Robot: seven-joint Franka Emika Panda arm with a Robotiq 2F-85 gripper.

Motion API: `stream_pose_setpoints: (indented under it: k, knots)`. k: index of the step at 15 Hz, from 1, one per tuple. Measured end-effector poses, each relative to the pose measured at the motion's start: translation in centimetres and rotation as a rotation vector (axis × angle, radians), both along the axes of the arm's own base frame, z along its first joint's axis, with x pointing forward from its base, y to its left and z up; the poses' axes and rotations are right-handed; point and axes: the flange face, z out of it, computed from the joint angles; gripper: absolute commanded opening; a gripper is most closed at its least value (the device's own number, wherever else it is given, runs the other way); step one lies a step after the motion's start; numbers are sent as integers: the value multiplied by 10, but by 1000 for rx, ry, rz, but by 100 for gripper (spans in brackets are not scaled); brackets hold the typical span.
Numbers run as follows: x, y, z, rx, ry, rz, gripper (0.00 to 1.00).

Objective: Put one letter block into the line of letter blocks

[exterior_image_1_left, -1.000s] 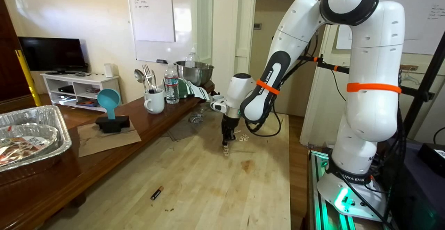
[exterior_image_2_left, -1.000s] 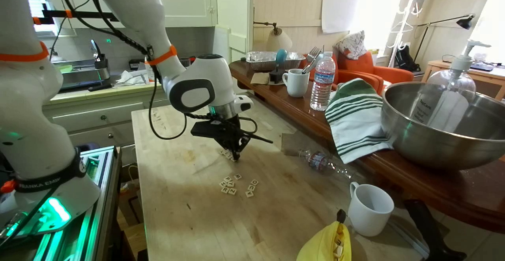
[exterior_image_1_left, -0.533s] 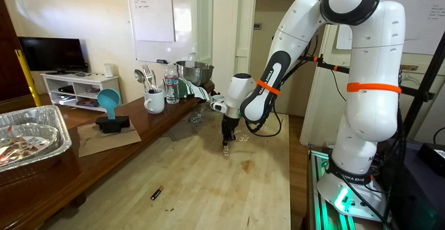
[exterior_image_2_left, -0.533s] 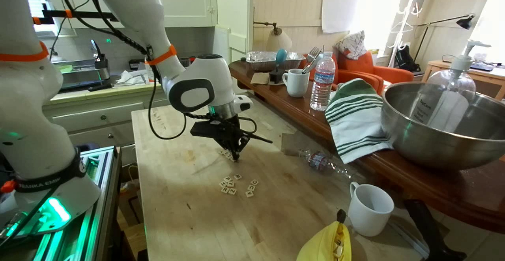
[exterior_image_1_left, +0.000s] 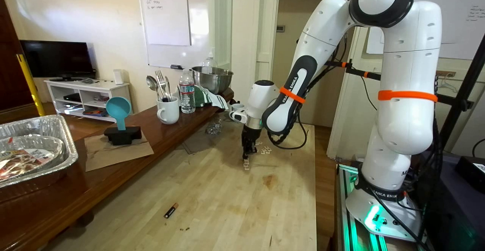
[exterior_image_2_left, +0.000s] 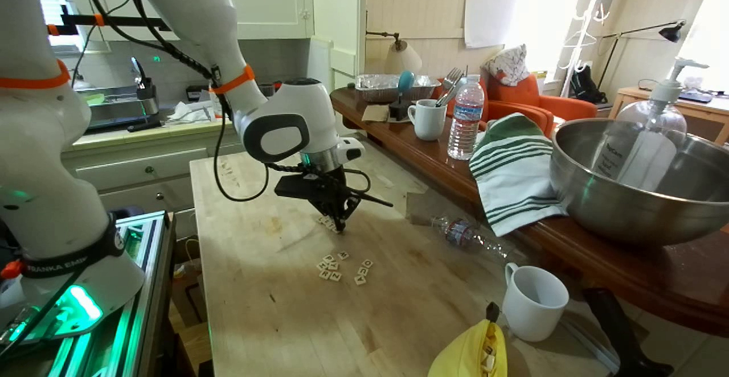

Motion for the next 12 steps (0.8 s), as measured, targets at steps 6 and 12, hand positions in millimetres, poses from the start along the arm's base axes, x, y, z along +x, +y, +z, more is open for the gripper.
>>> stream_pose_setpoints:
  k: [6,12]
  knots:
    - [-1,0,0,0,1,1,0]
    - [-1,1,0,7,0,-12,0]
